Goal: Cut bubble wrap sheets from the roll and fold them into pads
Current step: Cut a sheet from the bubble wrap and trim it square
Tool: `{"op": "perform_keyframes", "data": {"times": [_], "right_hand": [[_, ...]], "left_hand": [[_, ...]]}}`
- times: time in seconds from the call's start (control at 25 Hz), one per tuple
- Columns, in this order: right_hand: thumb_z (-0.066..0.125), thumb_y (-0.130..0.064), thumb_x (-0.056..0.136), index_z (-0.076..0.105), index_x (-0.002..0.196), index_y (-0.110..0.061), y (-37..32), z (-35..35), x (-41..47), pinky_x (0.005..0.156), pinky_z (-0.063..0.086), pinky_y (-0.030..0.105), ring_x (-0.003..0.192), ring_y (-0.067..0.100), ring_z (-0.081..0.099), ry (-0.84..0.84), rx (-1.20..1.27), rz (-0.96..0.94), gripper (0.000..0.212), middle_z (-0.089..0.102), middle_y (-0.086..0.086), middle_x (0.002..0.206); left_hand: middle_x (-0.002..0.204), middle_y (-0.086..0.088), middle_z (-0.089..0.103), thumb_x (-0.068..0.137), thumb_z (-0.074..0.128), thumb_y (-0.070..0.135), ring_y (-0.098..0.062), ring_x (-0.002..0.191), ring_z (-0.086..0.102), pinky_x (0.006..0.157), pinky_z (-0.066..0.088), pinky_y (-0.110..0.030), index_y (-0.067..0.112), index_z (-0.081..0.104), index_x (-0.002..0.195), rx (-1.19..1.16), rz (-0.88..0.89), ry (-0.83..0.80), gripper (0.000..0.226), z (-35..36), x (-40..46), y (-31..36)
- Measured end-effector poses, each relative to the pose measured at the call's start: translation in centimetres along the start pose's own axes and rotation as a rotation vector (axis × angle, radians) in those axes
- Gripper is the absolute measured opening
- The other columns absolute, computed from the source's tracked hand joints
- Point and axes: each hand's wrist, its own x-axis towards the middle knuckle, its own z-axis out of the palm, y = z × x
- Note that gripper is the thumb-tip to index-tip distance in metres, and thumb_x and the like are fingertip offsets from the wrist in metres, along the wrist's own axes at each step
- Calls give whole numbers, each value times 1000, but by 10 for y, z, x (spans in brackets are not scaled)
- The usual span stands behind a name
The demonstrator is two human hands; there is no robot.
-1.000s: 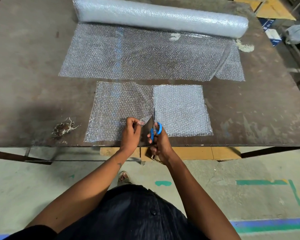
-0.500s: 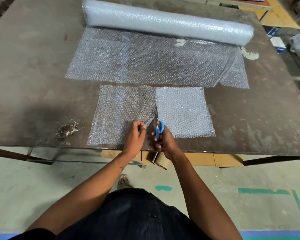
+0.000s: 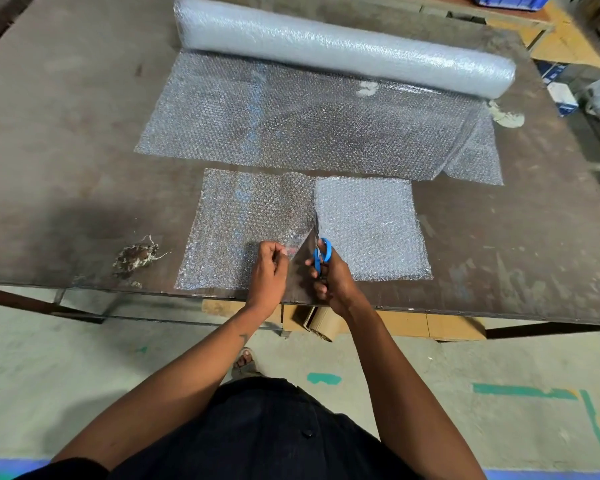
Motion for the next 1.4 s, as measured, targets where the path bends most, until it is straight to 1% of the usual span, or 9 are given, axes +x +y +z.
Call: {"op": "perform_keyframes", "data": {"times": [0.16, 0.24, 0.4, 0.56, 0.76, 0.96, 1.16, 1.32, 1.4], "right_hand": [[60, -65, 100, 70, 104, -8, -1, -1, 2, 39, 24, 23, 43, 11, 32, 20, -29, -41, 58, 55, -2, 67], [60, -59, 103, 70, 106, -6, 0, -1, 3, 38, 23, 22, 42, 11, 31, 19, -27, -51, 53, 53, 0, 67], [60, -56, 104, 70, 105, -5, -2, 0, 1, 38, 23, 22, 42, 13, 33, 20, -33, -71, 52, 54, 1, 68], [47, -74, 100, 67, 94, -13, -3, -4, -1, 34, 24, 20, 43, 15, 42, -5, -21, -5, 64, 58, 0, 69], [48, -79, 95, 67, 88, -15, -3, -10, 2, 33, 23, 21, 43, 14, 42, -45, -18, 18, 66, 57, 1, 69], [48, -76, 97, 68, 88, -14, -8, -5, 12, 33, 25, 22, 40, 13, 40, -48, 10, 1, 66, 55, 1, 69], [50, -74, 98, 66, 91, -13, -14, -4, 23, 34, 21, 21, 40, 12, 34, -67, 17, -34, 63, 54, 0, 69], [57, -66, 100, 65, 95, -11, -16, -5, 26, 35, 22, 20, 42, 11, 33, -53, -1, -56, 56, 52, -1, 67], [61, -61, 101, 65, 99, -9, -15, -5, 29, 36, 23, 20, 43, 12, 33, -24, -8, -70, 52, 52, 0, 67]], "left_hand": [[90, 5, 56, 111, 48, 23, 0, 71, 52, 68, 46, -32, 12, 47, 111, 7, -4, -3, 11, -2, -1, 2], [90, 4, 55, 111, 48, 24, -2, 68, 50, 66, 45, -33, 13, 46, 112, 10, -21, -15, 11, -3, -1, 1], [98, -4, 61, 110, 48, 26, -16, 77, 58, 69, 49, -36, 13, 48, 113, 0, -55, 16, 12, -3, 1, 1], [88, 3, 55, 110, 48, 19, -10, 66, 49, 60, 42, -29, 10, 49, 115, -87, -150, 92, 10, -5, 6, 6], [85, 3, 53, 110, 48, 20, -2, 56, 45, 53, 40, -22, 11, 50, 116, -142, -192, 129, 10, -5, 9, 7], [88, 3, 57, 109, 50, 19, 2, 58, 50, 56, 41, -27, 10, 51, 114, -69, -151, 92, 11, -8, 7, 3], [81, 7, 52, 110, 49, 15, 7, 54, 50, 51, 36, -18, 6, 50, 114, -81, -145, 78, 11, -10, 3, 6], [83, 5, 55, 110, 50, 18, 5, 54, 50, 54, 37, -29, 9, 51, 115, -68, -146, 59, 11, -12, 4, 3], [83, 5, 55, 110, 49, 17, 5, 55, 51, 54, 37, -28, 8, 51, 116, -68, -142, 52, 11, -12, 5, 2]]}}
